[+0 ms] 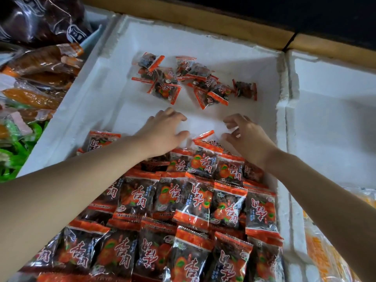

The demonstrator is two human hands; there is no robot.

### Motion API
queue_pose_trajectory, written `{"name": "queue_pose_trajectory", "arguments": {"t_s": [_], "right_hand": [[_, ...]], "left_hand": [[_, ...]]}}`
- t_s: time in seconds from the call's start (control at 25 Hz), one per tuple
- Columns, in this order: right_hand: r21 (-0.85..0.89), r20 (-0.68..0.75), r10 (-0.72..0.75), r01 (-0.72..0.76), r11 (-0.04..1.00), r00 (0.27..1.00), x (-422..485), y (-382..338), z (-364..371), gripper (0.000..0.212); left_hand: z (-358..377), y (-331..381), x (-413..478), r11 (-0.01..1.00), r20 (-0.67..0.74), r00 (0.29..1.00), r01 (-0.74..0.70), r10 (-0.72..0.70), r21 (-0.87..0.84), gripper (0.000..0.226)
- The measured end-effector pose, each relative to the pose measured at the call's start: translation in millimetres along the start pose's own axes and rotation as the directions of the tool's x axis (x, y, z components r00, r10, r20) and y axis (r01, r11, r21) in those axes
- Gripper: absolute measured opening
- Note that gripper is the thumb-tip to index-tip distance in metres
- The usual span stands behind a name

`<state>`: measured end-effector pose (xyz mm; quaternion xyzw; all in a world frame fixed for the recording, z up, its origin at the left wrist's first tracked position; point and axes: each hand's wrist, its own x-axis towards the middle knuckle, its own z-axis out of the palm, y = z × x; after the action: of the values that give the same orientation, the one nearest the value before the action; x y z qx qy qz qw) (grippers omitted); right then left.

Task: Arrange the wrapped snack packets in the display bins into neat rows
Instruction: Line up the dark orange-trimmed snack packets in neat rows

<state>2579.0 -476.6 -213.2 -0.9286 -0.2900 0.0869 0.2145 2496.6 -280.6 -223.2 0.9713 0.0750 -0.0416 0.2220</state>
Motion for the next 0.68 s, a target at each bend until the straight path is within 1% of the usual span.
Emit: {"name": "queue_pose_trajectory", "arguments": {"t_s": [0.08, 0.16, 0.24, 0.28, 0.32, 0.36, 0.4, 0.44, 0.48, 0.52, 0.56, 0.6, 0.64, 0.68], "right_hand": [[0.011, 0.113, 0.098, -0.1, 0.995, 0.989, 17.6, -8.5, 11.0, 0.045], [0.058, 0.202, 0.175, -0.19, 0.98, 0.964, 34.5, -14.5, 22.9, 0.046], [0.097, 0.294, 0.229, -0.268, 0.959, 0.928, 45.8, -18.9, 28.8, 0.041], [0.085, 0.319, 0.227, -0.266, 0.96, 0.92, 49.5, -20.6, 28.8, 0.034], [0.084, 0.305, 0.219, -0.256, 0.963, 0.927, 53.8, -21.8, 29.1, 0.026], [0.108, 0.241, 0.212, -0.243, 0.964, 0.947, 56.4, -24.3, 27.3, 0.016], [0.159, 0.128, 0.208, -0.227, 0.961, 0.97, 59.4, -29.0, 25.4, 0.009], [0.232, -0.008, 0.203, -0.196, 0.953, 0.979, 61.1, -36.3, 21.9, 0.006], [0.313, -0.117, 0.19, -0.146, 0.938, 0.975, 62.3, -43.9, 18.9, 0.005], [0.398, -0.164, 0.162, -0.085, 0.914, 0.973, 63.6, -52.2, 17.0, 0.005], [0.479, -0.157, 0.124, -0.035, 0.877, 0.98, 62.8, -61.4, 15.2, 0.006], [0.536, -0.112, 0.075, -0.003, 0.844, 0.991, 60.5, -69.9, 14.9, 0.006], [0.565, -0.068, 0.024, 0.019, 0.825, 0.997, 57.5, -76.4, 15.6, 0.005], [0.537, -0.069, -0.015, 0.049, 0.842, 0.998, 56.8, -76.6, 17.1, 0.006]], "left_hand": [[1.4, -20.9, 2.6, 0.995, 0.055, 0.996, 0.064, -0.068, 0.075, 0.051], [4.2, -34.8, 1.9, 0.989, 0.097, 0.993, 0.058, -0.072, 0.139, 0.052], [6.7, -40.7, 1.4, 0.988, 0.1, 0.994, 0.039, -0.055, 0.152, 0.054], [6.8, -41.6, 1.5, 0.988, 0.098, 0.994, 0.036, -0.051, 0.152, 0.054], [6.6, -42.5, 2.8, 0.988, 0.099, 0.994, 0.035, -0.05, 0.148, 0.054], [5.4, -41.9, 3.4, 0.991, 0.092, 0.994, 0.04, -0.053, 0.131, 0.054], [4.4, -41.5, 4.4, 0.996, 0.081, 0.995, 0.053, -0.059, 0.077, 0.053], [2.6, -39.5, 4.7, 0.997, 0.064, 0.996, 0.068, -0.065, -0.046, 0.054], [1.1, -36.5, 5.3, 0.968, 0.045, 0.996, 0.086, -0.078, -0.235, 0.053], [-0.5, -33.2, 5.1, 0.888, 0.023, 0.996, 0.091, -0.091, -0.451, 0.052], [-1.8, -30.1, 5.0, 0.784, -0.025, 0.995, 0.062, -0.098, -0.618, 0.046], [-3.1, -28.6, 4.4, 0.716, -0.111, 0.988, 0.0, -0.108, -0.698, 0.037], [-4.2, -28.6, 3.6, 0.685, -0.195, 0.973, -0.057, -0.126, -0.727, 0.029], [-5.5, -30.0, 2.9, 0.668, -0.25, 0.957, -0.089, -0.149, -0.739, 0.024]]}}
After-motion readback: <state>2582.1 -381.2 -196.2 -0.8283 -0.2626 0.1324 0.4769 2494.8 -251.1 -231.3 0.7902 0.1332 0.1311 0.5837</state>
